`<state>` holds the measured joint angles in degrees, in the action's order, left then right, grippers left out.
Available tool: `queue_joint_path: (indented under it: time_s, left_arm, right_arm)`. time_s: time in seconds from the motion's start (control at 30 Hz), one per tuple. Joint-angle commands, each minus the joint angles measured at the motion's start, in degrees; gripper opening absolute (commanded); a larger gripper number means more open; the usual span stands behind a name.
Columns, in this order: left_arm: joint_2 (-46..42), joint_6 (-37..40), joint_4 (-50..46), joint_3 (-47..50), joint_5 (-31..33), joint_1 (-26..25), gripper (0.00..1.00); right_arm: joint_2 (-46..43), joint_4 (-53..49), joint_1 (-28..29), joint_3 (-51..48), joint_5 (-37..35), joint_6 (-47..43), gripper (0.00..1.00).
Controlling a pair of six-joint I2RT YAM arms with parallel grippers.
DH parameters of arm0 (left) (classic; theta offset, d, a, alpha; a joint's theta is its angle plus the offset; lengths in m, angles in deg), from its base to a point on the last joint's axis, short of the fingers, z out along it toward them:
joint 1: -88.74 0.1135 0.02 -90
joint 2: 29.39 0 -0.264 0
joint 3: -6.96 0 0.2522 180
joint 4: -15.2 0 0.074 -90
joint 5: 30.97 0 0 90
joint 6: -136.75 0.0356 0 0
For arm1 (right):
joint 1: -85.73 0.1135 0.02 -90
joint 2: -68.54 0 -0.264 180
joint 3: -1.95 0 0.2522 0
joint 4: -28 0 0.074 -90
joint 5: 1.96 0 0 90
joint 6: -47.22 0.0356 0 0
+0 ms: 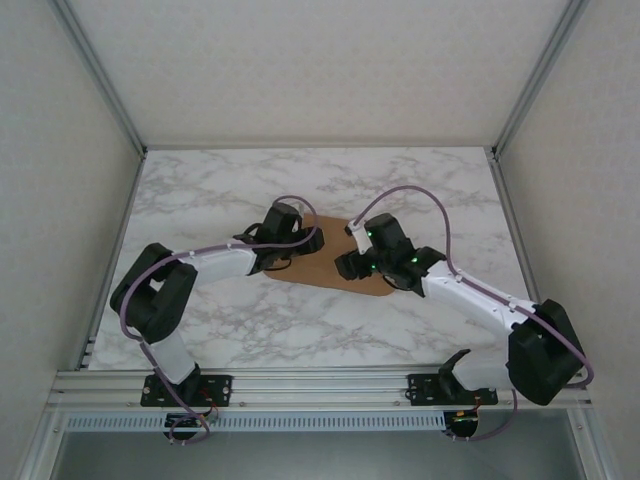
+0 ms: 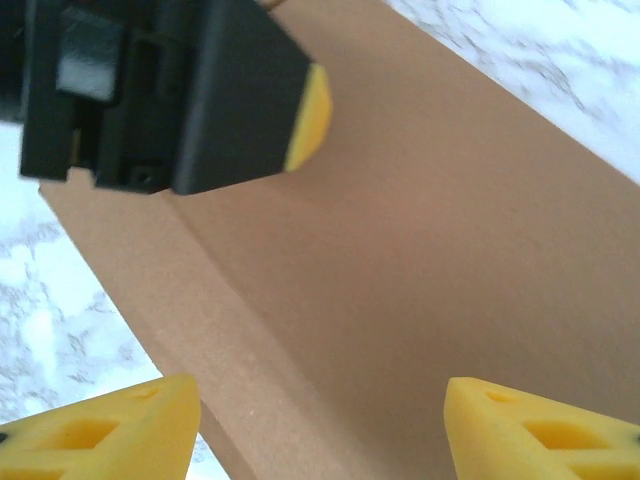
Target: Fold the paper box
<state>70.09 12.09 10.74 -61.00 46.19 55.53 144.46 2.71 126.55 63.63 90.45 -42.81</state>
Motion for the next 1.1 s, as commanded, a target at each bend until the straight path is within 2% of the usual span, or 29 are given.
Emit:
queue_joint_path:
  time_s: [0.0, 0.17, 0.27, 0.6, 0.73, 0.93, 1.07]
  left_arm:
    - [3.26, -2.50, -0.57, 3.51, -3.29, 0.07, 0.56]
    - [2.54, -2.54, 0.11, 4.88, -2.93, 1.04, 0.55]
    - [2.08, -2.47, 0.40, 5.19, -2.91, 1.29, 0.55]
    - [2.22, -3.22, 1.60, 5.23, -5.12, 1.31, 0.53]
    - [2.60, -3.23, 1.67, 4.93, -5.88, 1.31, 0.52]
    - [3.25, -3.92, 2.93, 5.59, -6.60, 1.31, 0.51]
    - [3.48, -4.11, 3.14, 5.78, -7.09, 1.35, 0.51]
  right_arm:
    - [1.33, 7.86, 1.15, -2.88, -1.33, -14.06, 0.68]
    - [0.55, 13.59, 1.12, -6.73, 3.49, -31.01, 0.70]
    - [2.16, 15.70, 1.08, -7.75, 4.58, -37.88, 0.71]
    - [10.78, 22.75, 1.46, -7.50, -0.11, -40.39, 0.73]
    - [14.81, 24.55, 1.67, -7.52, -5.90, -41.86, 0.71]
    - [19.48, 24.92, 4.04, -6.80, -12.93, -43.39, 0.61]
    - [20.48, 25.42, 4.17, -6.75, -14.81, -43.04, 0.45]
